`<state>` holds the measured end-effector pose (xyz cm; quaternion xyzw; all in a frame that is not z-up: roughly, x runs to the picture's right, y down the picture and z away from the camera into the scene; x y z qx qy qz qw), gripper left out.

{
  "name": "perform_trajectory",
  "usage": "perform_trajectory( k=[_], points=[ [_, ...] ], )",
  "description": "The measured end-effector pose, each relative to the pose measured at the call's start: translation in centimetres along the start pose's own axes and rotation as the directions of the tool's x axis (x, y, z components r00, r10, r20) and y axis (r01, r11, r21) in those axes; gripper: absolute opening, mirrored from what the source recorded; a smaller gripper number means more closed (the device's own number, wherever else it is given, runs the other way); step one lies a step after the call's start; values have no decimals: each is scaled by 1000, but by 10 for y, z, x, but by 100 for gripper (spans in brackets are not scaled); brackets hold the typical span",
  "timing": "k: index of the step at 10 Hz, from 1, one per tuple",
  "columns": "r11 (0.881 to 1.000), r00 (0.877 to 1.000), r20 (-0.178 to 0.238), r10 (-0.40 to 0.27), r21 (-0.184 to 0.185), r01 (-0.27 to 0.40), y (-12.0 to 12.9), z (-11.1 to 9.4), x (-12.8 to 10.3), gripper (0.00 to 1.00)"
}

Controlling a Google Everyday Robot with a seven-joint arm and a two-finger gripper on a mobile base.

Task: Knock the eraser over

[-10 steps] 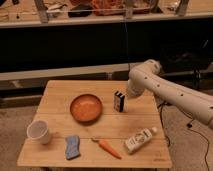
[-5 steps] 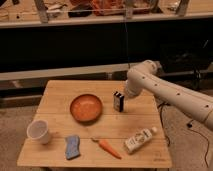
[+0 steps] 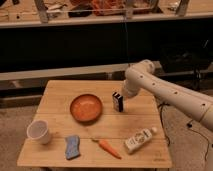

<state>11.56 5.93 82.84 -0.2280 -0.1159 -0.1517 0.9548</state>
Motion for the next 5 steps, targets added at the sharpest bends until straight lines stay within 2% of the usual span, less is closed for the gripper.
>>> perform_trajectory(
  k=[5],
  points=[
    [1000,1000,19,-23,-5,23,-3,5,-6,1]
  ],
)
